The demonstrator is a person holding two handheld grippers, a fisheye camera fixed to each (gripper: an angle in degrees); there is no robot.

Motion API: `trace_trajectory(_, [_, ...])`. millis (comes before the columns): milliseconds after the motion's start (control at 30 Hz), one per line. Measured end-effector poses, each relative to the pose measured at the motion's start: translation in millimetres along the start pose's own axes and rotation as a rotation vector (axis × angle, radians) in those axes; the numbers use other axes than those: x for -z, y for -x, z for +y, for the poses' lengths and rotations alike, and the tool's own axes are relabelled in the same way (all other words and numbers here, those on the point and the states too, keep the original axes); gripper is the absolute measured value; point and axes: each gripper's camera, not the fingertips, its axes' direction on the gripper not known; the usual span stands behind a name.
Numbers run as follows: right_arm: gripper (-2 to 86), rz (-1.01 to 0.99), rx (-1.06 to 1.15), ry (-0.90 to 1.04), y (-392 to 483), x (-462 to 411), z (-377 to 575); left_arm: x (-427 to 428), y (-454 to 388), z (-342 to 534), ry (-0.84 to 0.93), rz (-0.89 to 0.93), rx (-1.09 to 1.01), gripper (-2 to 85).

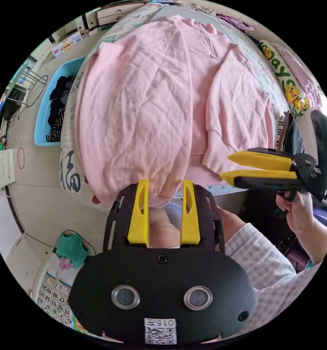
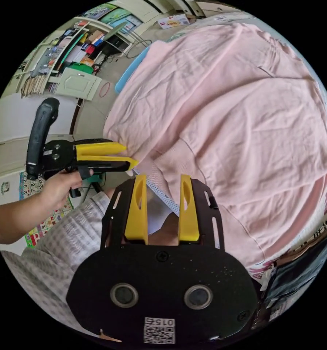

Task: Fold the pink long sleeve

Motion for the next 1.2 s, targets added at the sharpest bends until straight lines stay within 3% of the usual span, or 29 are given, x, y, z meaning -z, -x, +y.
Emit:
trace_trajectory(200, [12.2, 0.171, -0.103, 0.034, 38.4, 1.1, -16.5, -4.9, -31.5, 13.3, -0.018, -0.166, -0.153, 12.2])
trace_trajectory(467, [11.2, 0.393, -0.244, 0.051, 89.8, -7.8, -16.3, 0.4, -18.0, 15.9, -0.013, -0.128, -0.145, 10.0])
trace_trajectory(700, [6.0, 0.248, -0.331, 0.053, 69.0, -1.6, 8.1, 14.2, 39.7, 9.5, 0.015, 0.173, -0.145, 4.3])
trace_trajectory(900, [2.5, 0.158, -0.346, 0.022, 38.0, 36.7, 59.3, 77.6, 85.6, -1.3, -0.009, 0.271, -0.249, 1.8])
trace_trajectory(1033, [2.1, 0.301, -0.5, -0.11, -41.2, 129.5, 133.5, 150.1, 161.6, -28.7, -0.136, 0.218, -0.192, 1.4])
trace_trajectory(1100, [2.2, 0.433, -0.616, -0.172, -103.1, 185.6, 173.0, 213.7, 236.8, -57.5, -0.301, 0.122, -0.043, 1.6])
trace_trajectory(1200, [3.5, 0.617, -0.999, -0.432, -214.1, 290.3, 256.1, 275.3, 318.2, -82.1, -0.533, -0.049, 0.245, 2.5])
